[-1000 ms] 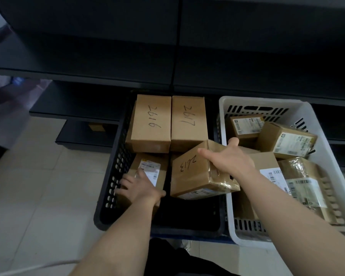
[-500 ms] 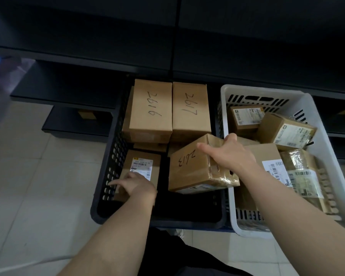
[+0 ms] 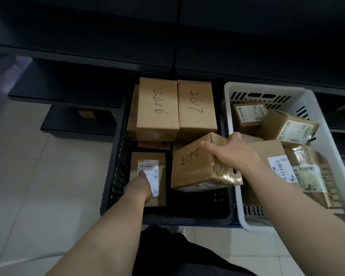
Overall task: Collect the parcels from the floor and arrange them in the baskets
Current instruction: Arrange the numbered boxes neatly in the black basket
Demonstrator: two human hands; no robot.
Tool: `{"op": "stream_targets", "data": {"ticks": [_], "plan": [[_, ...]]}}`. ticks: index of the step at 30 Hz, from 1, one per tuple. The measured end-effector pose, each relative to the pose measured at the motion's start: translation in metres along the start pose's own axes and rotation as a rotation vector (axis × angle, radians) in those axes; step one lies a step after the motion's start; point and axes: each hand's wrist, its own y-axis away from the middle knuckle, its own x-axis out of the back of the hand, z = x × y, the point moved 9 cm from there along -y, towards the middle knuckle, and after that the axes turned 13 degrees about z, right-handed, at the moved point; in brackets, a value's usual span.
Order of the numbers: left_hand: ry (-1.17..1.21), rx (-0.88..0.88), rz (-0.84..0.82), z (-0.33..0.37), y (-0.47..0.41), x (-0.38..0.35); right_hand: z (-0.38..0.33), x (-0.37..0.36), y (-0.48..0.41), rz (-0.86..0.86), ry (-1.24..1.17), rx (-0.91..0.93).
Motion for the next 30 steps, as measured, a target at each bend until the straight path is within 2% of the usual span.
{"op": "stream_targets", "data": {"ticks": [7,12,14,18,21,26,30], "plan": [[0.231,-0.026,0.054,0.017,0.006,0.031,-0.001,-0.006,0.014,0.029,-0.097,-0.07],[0.863,0.22,-0.19,0.028,0.03,0.035,-0.003,-0.026,0.031,-0.056,-0.317,-0.166],[0.996,0.252,-0.228,0.031,0.032,0.042,-0.002,-0.038,0.04,-0.11,-0.378,-0.22],[1.107,0.249,-0.266,0.032,0.035,0.051,0.004,-0.054,0.055,-0.211,-0.454,-0.317],[1.182,0.286,-0.31,0.038,0.039,0.054,0.01,-0.063,0.061,-0.259,-0.392,-0.324],[1.052,0.215,-0.234,0.055,0.034,0.059,0.014,-0.064,0.061,-0.227,-0.382,-0.188],[0.955,0.128,-0.164,0.069,0.028,0.061,0.023,-0.072,0.06,-0.224,-0.366,-0.18]]}}
